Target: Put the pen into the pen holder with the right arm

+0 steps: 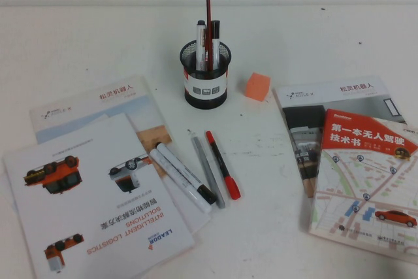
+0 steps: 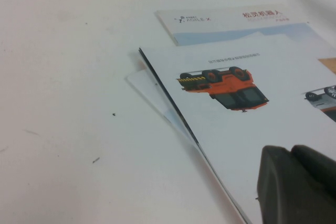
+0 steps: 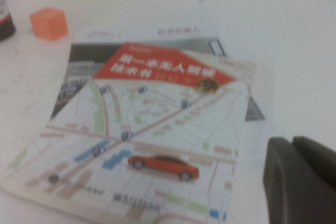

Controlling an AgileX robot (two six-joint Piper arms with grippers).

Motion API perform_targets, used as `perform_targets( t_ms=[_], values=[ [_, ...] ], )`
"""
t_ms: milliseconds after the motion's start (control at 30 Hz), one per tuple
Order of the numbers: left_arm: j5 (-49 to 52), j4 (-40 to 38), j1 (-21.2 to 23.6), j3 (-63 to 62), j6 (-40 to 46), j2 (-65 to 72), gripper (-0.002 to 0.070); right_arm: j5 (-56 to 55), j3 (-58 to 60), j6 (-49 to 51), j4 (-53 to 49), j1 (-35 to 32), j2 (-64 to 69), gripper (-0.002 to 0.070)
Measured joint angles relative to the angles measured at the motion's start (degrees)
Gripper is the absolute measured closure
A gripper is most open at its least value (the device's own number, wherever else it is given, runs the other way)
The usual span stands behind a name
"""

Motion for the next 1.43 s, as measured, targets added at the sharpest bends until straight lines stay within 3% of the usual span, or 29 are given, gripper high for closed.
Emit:
perform_targets(
  t_ms=[1433],
  values=[
    [0.00,0.00,0.00,0.00,0.00,0.00,0.0678,3.49,0.03,-3.38,2.59,-0.27,-0.66,0.0696]
  ],
)
